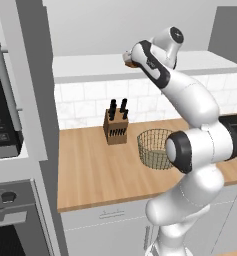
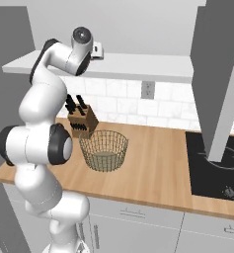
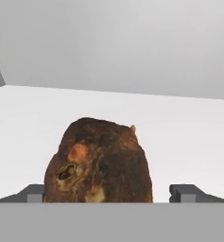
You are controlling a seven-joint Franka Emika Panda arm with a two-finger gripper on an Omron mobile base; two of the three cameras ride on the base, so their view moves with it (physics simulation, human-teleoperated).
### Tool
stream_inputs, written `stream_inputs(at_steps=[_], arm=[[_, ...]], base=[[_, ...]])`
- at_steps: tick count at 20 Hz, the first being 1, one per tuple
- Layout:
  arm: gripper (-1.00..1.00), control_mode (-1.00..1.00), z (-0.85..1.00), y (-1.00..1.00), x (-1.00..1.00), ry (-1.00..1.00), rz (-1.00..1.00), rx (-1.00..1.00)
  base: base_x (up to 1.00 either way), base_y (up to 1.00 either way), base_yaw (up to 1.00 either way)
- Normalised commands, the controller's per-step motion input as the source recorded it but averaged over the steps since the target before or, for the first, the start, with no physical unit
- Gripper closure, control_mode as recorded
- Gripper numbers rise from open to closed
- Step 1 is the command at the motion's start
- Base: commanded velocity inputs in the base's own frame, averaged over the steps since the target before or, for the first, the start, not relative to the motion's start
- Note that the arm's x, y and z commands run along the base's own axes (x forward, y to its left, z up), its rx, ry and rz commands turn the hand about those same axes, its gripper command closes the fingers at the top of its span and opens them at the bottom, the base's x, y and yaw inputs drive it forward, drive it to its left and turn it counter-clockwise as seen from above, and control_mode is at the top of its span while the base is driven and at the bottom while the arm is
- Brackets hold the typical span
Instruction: Open the cabinet, pick up the bread from the cabinet and place it in the basket. Then move the basket to the dining counter.
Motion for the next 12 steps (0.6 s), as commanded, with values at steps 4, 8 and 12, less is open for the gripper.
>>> stream_inputs(at_steps=[4,8,12], arm=[[1.0,-1.0,-0.12,0.1,0.12,0.0,0.0,0.0],[1.0,-1.0,0.0,0.02,0.0,0.0,0.0,0.0],[1.0,-1.0,0.0,0.0,0.0,0.0,0.0,0.0]], base=[[0.0,0.0,0.0],[0.0,0.0,0.0],[0.0,0.0,0.0]])
